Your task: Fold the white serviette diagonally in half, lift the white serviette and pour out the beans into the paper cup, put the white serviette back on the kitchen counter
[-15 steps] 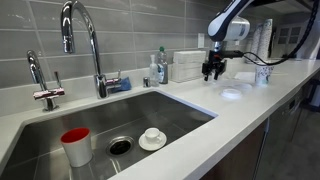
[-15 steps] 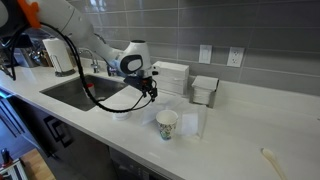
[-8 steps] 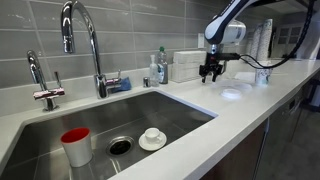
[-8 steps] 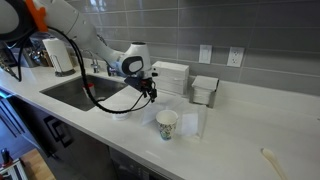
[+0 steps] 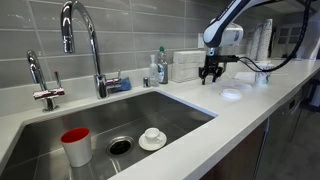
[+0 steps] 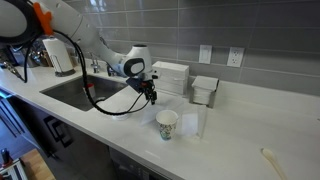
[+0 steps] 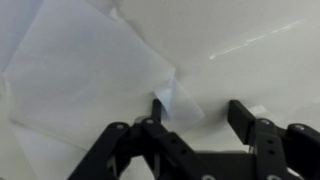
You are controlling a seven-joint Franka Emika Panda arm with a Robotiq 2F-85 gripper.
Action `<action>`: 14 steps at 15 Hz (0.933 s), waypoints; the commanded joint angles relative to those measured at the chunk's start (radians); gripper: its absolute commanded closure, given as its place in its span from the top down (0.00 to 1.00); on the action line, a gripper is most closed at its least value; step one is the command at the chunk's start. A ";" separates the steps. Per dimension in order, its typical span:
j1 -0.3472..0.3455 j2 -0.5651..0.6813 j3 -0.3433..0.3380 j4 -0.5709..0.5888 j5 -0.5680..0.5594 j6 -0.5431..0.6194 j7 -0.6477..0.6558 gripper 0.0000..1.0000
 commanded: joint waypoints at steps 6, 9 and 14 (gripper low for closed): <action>0.005 0.040 -0.012 0.061 0.005 -0.097 0.062 0.51; 0.007 0.043 -0.016 0.073 -0.006 -0.135 0.060 0.27; 0.008 0.036 -0.018 0.081 -0.018 -0.172 0.049 0.00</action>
